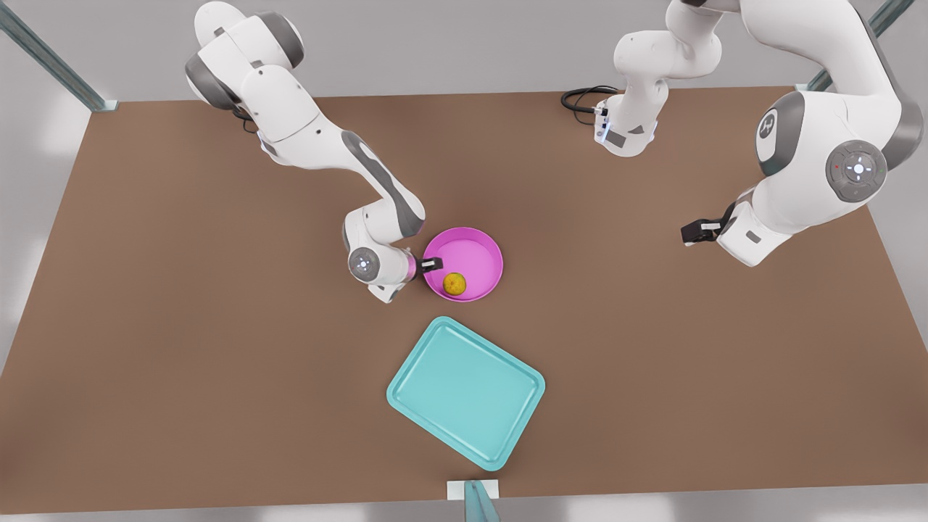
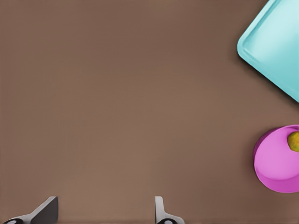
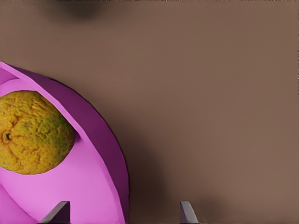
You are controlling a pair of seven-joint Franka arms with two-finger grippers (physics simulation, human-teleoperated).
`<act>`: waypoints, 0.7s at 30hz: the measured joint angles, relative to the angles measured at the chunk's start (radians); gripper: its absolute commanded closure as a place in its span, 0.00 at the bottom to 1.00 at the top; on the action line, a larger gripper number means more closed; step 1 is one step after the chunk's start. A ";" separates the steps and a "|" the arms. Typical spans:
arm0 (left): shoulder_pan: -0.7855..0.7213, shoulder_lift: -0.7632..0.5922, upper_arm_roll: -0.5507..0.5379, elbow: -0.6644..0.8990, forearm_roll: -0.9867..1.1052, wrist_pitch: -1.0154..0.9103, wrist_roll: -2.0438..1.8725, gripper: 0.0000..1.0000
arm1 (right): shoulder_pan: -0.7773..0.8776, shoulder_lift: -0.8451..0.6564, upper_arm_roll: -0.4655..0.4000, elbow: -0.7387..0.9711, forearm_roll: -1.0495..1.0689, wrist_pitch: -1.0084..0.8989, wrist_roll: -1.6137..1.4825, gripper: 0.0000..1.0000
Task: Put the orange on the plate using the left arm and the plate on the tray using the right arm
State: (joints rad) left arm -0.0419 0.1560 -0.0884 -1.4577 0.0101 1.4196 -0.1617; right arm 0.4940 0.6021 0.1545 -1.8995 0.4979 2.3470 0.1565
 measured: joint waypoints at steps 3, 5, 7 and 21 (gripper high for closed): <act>0.000 0.000 0.000 0.000 0.000 0.000 0.008 0.00 | -0.005 0.005 0.000 0.001 0.013 0.004 0.001 0.45; 0.001 0.000 0.000 0.000 0.000 0.000 0.013 0.00 | -0.008 0.014 0.001 0.006 0.014 0.005 0.007 0.46; 0.000 0.000 0.000 0.000 0.000 -0.002 0.017 0.00 | -0.010 0.021 0.001 0.011 0.015 0.006 0.013 0.47; 0.000 0.000 0.001 0.000 0.000 -0.006 0.037 0.00 | -0.028 0.009 0.041 0.029 0.062 0.003 0.025 0.79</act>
State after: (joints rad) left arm -0.0418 0.1560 -0.0879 -1.4577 0.0101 1.4140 -0.1249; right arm 0.4661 0.6111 0.1951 -1.8700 0.5597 2.3503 0.1811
